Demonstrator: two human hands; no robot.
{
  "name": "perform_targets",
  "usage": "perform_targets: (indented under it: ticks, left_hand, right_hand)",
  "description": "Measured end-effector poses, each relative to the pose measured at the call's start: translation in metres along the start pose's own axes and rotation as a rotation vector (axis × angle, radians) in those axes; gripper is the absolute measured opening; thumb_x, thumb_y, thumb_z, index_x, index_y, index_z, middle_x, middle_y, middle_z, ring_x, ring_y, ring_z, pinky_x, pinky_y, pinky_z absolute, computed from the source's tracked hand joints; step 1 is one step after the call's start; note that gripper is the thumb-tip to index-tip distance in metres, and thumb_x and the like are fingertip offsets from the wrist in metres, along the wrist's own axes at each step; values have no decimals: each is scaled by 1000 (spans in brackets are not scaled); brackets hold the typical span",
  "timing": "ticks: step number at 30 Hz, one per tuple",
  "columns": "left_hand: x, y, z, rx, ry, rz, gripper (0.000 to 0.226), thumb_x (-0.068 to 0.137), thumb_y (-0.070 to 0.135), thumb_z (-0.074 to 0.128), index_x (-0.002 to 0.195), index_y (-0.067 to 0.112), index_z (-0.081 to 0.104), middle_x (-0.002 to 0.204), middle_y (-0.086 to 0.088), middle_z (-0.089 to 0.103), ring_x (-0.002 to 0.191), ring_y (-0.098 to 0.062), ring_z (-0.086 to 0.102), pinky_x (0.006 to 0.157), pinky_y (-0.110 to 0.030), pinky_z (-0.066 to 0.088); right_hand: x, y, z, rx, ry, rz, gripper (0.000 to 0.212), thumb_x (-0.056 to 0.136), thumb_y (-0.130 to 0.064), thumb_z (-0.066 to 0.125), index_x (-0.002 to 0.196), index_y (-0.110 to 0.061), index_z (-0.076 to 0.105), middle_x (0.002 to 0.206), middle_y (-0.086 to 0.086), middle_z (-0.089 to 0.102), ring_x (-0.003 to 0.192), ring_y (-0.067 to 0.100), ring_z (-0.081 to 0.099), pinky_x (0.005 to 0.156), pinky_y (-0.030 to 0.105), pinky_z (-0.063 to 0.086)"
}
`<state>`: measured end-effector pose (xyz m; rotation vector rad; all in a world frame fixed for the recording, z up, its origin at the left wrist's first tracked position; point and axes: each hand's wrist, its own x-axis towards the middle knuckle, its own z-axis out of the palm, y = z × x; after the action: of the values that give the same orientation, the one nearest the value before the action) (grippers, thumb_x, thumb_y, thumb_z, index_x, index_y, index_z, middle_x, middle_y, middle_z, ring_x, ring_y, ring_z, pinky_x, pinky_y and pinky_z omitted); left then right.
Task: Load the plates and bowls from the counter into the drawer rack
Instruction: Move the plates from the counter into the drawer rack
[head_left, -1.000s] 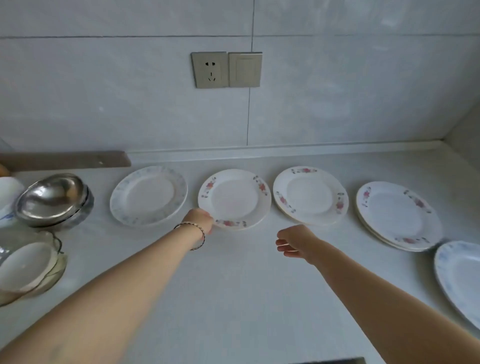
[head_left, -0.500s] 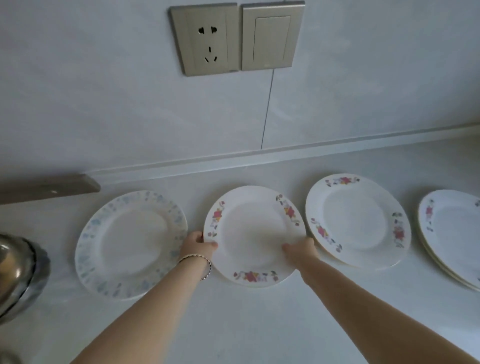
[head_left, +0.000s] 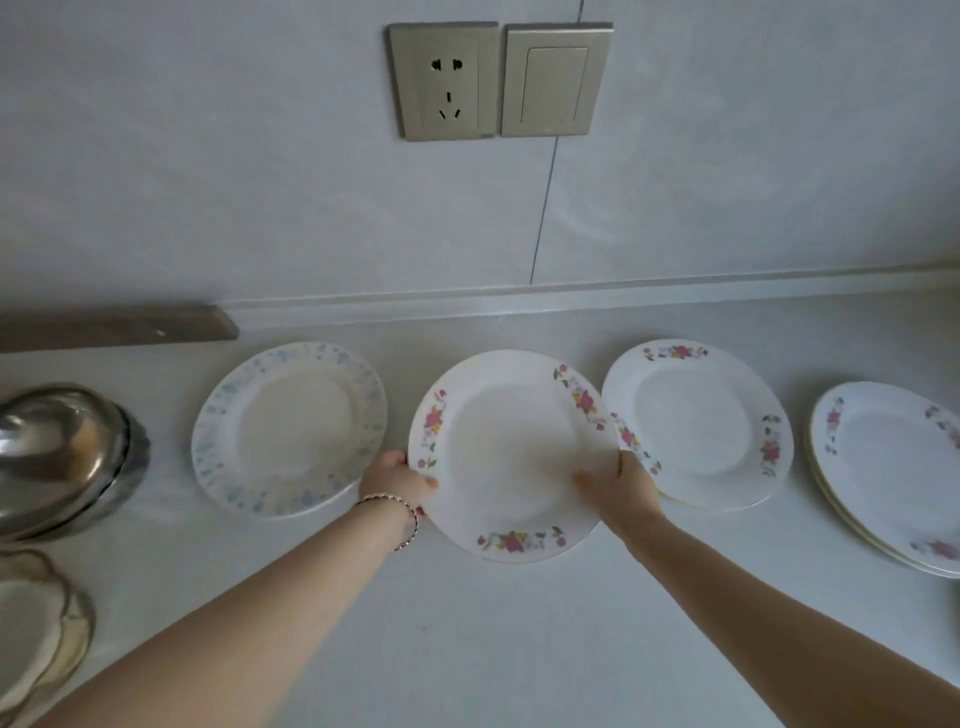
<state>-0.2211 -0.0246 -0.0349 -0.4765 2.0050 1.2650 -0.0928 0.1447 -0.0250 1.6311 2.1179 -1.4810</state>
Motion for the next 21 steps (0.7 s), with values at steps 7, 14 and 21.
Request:
perform_targets:
  ticks: [7,14,21]
  left_hand:
    - [-120,-48,-25,-95,-1,56,23,77,-17,56,90,3,56,94,-17,62,84,-32,61,81,-45,54]
    - [-221,-146,-54,-212,148,46,28,75,-16,59,67,10,54,92,-17,63,85,-34,63,84,-50,55]
    - [-270,-246,-131,-178,280,-95,21,77,-16,60,93,-3,65,114,-23,66,105,-39,64,84,-42,55]
  right_hand:
    - [-75,32,-50,-91,-76,-240,43,82,-16,64,121,1,54,106,11,62,91,25,55,66,27,43]
    - [-158,91,-49,-134,-204,-364,41,85,-19,61,121,-2,51,106,10,60,88,23,52,69,30,41]
    - [-245,142,25,-238,-381,-335,48,86,-23,59,128,-2,47,120,14,60,104,30,57,85,39,51]
